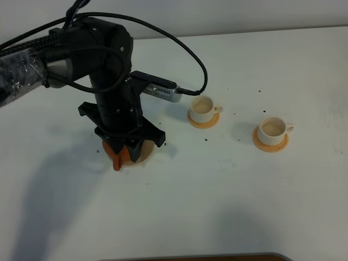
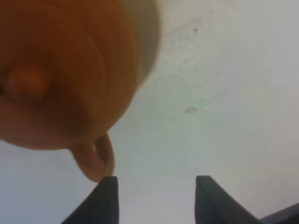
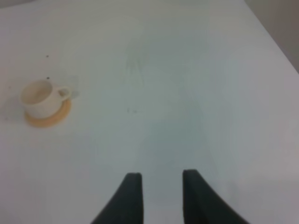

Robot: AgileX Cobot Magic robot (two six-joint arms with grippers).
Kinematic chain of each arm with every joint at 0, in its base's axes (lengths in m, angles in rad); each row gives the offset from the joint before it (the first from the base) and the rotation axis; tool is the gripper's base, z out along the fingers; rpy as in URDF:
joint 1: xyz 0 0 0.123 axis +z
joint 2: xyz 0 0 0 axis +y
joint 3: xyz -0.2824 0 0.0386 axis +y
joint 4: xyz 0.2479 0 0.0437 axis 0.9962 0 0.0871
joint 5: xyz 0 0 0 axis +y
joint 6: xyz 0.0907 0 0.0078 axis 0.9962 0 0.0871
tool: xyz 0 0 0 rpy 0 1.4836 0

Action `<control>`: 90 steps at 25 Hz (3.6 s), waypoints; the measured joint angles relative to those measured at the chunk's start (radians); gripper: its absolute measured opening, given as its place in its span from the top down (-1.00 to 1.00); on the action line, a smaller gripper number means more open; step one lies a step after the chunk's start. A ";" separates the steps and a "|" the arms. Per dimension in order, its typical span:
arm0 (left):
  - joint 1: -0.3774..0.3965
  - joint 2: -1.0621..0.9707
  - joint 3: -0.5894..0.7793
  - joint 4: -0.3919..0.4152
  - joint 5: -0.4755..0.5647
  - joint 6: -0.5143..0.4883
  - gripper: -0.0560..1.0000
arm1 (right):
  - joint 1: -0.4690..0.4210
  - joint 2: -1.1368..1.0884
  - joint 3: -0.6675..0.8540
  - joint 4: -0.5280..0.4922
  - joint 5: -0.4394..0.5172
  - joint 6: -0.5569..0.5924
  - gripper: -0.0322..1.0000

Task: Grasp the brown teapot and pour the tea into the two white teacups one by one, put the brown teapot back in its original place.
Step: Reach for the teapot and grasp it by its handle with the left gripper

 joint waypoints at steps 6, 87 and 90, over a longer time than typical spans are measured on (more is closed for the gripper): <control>0.035 0.000 0.002 -0.004 0.000 -0.001 0.10 | 0.000 0.000 0.000 0.000 0.000 0.000 0.47; 0.065 0.050 0.073 0.036 -0.111 -0.165 0.62 | 0.000 0.000 0.000 0.000 0.000 0.000 0.47; 0.065 0.050 0.073 0.036 -0.111 -0.158 0.62 | 0.000 0.000 0.000 0.000 0.000 0.000 0.47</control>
